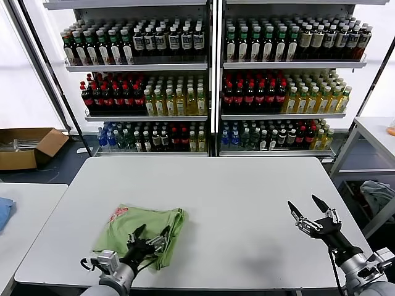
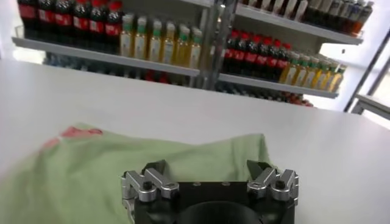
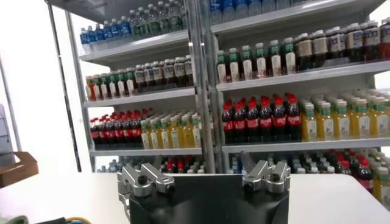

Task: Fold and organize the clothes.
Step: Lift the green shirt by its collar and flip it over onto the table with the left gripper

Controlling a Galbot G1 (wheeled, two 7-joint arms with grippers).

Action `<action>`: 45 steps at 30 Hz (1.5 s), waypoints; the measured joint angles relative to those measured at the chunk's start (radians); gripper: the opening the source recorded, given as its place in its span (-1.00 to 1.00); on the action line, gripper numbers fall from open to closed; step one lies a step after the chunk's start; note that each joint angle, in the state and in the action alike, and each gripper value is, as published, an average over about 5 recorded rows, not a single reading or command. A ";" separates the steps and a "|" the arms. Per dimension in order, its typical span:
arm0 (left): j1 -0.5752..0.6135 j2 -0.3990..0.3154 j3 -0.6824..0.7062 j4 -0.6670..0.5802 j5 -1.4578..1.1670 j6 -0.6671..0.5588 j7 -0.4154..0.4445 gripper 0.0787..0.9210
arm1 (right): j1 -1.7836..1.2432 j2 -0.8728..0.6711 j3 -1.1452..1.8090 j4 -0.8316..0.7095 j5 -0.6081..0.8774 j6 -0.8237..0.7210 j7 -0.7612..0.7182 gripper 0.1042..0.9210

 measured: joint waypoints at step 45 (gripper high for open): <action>-0.079 0.252 -0.301 0.146 -0.272 0.109 0.011 0.77 | -0.038 0.021 0.013 0.046 -0.007 0.008 0.001 0.76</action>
